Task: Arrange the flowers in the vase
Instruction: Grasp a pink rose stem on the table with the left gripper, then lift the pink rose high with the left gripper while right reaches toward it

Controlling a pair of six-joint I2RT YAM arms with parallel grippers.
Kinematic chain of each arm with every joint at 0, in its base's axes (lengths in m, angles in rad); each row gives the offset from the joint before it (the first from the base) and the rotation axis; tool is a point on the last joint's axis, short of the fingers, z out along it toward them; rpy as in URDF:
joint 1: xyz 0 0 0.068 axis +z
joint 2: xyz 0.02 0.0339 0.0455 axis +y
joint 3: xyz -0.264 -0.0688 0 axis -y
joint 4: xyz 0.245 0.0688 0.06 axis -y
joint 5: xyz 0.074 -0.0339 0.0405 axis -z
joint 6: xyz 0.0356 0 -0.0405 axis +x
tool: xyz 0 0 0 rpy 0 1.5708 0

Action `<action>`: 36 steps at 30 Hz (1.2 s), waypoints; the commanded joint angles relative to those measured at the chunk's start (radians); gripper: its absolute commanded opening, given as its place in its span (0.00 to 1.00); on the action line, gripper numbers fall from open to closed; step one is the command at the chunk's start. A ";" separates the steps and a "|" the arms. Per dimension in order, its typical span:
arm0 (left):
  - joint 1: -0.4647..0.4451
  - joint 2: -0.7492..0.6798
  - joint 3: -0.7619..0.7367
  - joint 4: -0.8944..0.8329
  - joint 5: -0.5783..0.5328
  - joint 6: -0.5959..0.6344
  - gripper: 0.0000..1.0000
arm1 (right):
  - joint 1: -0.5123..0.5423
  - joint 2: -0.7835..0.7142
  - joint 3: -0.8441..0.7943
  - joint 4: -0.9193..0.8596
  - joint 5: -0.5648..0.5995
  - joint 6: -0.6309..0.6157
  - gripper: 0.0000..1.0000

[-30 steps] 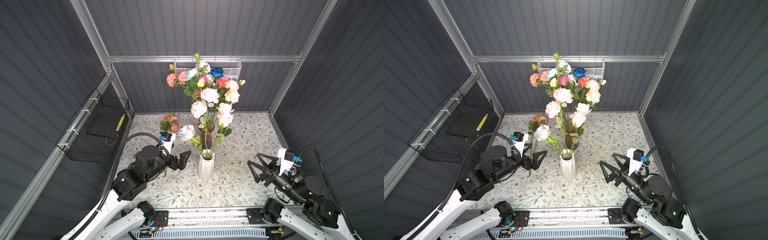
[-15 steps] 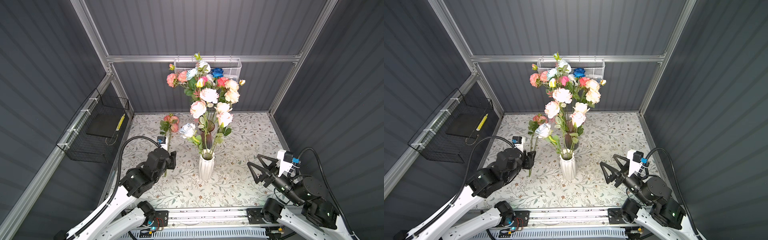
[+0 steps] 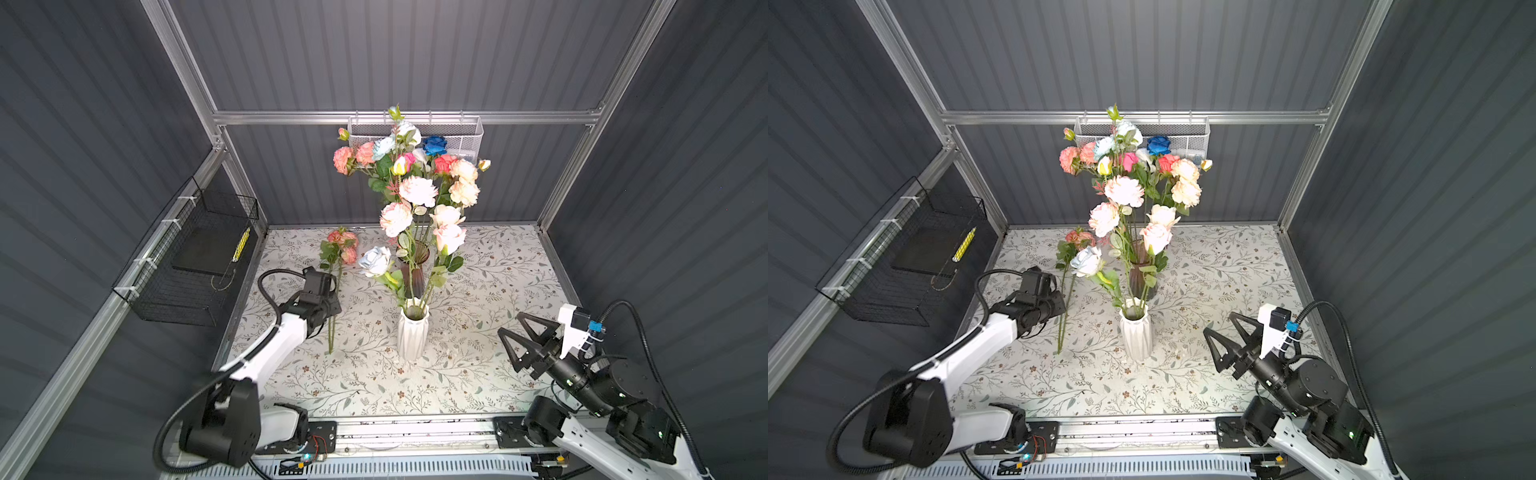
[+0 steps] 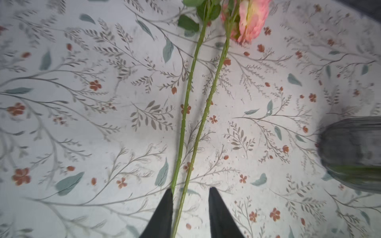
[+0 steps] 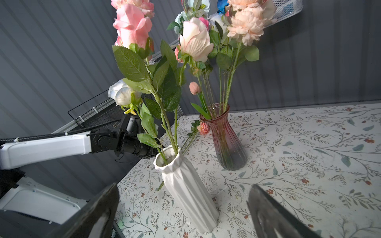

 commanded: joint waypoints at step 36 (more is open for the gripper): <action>0.119 0.580 0.521 -0.005 -0.137 0.049 0.00 | -0.002 -0.051 0.033 -0.073 0.052 -0.010 0.99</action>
